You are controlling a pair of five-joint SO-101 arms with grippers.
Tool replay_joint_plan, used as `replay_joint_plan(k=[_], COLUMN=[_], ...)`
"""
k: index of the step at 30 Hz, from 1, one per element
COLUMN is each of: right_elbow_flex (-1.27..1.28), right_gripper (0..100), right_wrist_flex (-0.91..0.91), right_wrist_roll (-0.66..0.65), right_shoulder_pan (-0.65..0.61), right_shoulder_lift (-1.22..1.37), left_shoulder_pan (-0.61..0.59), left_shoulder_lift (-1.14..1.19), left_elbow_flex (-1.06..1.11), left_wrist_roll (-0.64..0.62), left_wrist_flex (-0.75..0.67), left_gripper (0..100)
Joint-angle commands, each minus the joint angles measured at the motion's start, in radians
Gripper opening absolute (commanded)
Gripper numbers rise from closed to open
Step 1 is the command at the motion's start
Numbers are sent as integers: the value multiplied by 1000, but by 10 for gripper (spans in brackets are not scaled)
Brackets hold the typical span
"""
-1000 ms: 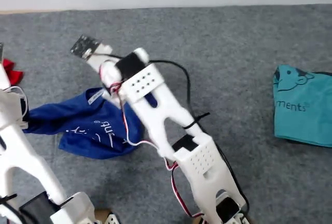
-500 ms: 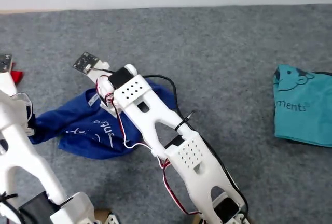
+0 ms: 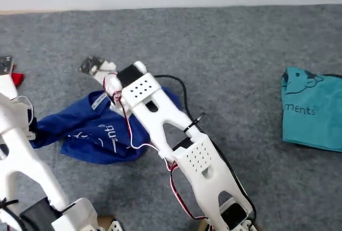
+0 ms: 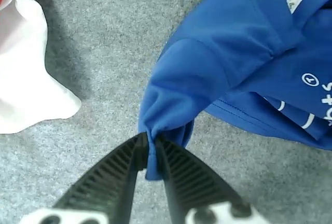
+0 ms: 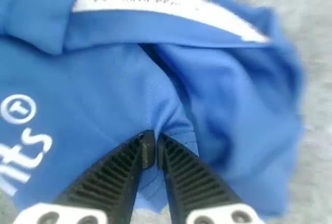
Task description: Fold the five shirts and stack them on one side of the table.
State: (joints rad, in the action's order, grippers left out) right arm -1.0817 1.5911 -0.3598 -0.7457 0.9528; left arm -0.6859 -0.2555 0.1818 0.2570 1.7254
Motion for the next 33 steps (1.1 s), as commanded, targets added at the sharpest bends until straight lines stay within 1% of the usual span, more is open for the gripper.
replay_joint_plan(k=[1,6,12,16,23,25,29,33], right_elbow_flex=[-140,-288,-318,-264,-81,-23,83,186], right_gripper=[10,10,9,9,9,9,9,9], right_wrist_flex=[77,203,202,203,203,203,203,203], right_wrist_roll=[-8,-8,-8,-8,-6,-6,-6,-8], right_shoulder_pan=[16,27,125,196,340,380,469,559], right_shoulder_lift=[-122,-170,-298,-403,-634,-710,-862,-997], left_shoulder_pan=[2,2,5,51,181,196,199,199], left_shoulder_lift=[-48,-49,-104,-175,-290,-318,-365,-419], left_elbow_flex=[-8,-16,-140,-226,-311,-332,-386,-444], left_wrist_roll=[-6,-6,-6,-6,-8,-14,-86,-92], left_wrist_flex=[-11,-8,0,-2,-21,-48,-126,-213], left_gripper=[2,2,2,2,3,3,3,3])
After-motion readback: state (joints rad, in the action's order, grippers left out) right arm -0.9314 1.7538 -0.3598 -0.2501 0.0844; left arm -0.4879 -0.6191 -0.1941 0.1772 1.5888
